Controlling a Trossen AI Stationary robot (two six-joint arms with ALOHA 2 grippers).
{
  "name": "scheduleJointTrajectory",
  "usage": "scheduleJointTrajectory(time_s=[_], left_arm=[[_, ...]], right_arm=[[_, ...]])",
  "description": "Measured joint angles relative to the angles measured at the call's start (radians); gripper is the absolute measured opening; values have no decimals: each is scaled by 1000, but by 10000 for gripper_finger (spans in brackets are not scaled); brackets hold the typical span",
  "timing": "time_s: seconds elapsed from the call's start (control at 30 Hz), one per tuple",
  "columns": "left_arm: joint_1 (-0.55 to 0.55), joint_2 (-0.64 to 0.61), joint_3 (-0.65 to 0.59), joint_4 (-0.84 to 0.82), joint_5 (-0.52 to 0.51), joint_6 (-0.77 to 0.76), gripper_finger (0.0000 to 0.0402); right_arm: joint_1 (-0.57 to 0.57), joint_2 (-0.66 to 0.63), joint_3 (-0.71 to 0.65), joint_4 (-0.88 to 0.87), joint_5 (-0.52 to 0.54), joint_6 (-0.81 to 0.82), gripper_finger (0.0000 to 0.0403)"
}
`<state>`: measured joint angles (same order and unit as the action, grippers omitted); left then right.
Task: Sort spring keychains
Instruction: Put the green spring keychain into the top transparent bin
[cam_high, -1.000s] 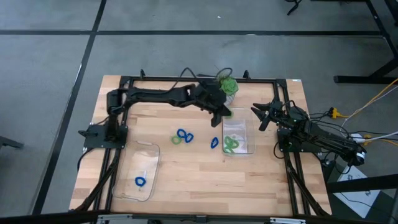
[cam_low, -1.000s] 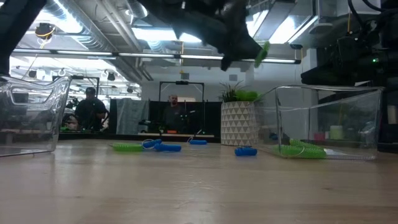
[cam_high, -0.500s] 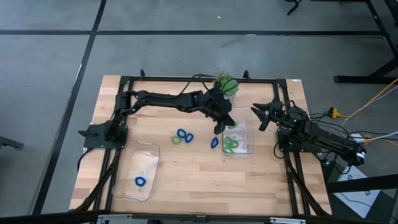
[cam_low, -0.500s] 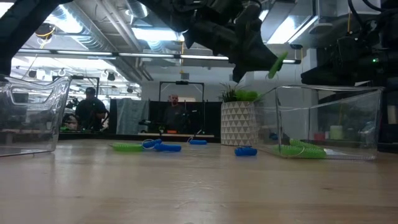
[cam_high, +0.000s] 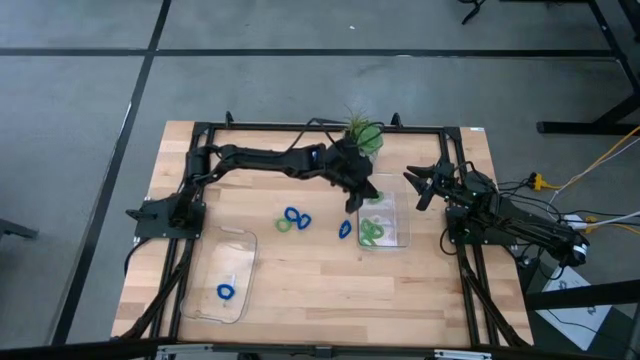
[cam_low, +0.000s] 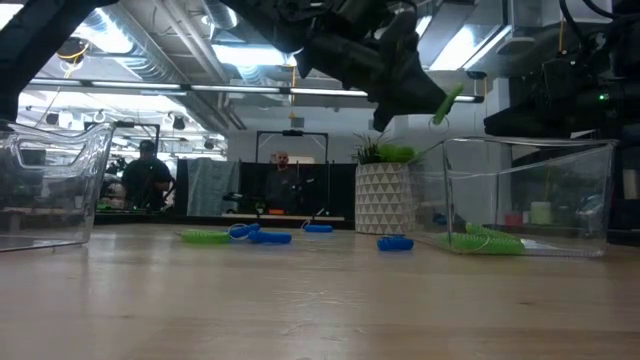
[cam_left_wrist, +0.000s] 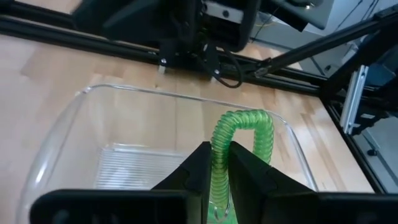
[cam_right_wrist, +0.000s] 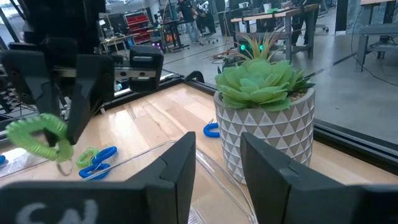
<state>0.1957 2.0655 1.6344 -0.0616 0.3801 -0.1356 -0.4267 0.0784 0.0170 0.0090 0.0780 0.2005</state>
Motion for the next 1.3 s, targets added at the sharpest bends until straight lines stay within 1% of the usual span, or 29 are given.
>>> scheduleJointTrajectory(time_s=[0.27, 0.43, 0.6, 0.87, 1.1, 1.3], left_arm=[[18, 0, 0, 63, 0, -63, 46], [29, 0, 0, 71, 2, -68, 44], [30, -1, 0, 105, 4, -124, 45], [30, -2, 0, 141, 4, -124, 56], [30, -2, 0, 141, 5, -119, 85], [30, -2, 0, 141, 4, -117, 126]], right_arm=[[0, 0, 0, 0, 0, 0, 126], [0, 0, 0, 0, 0, 0, 126], [0, 0, 0, 0, 0, 0, 126], [0, 0, 0, 0, 0, 0, 126], [0, 0, 0, 0, 0, 0, 126], [0, 0, 0, 0, 0, 0, 126]])
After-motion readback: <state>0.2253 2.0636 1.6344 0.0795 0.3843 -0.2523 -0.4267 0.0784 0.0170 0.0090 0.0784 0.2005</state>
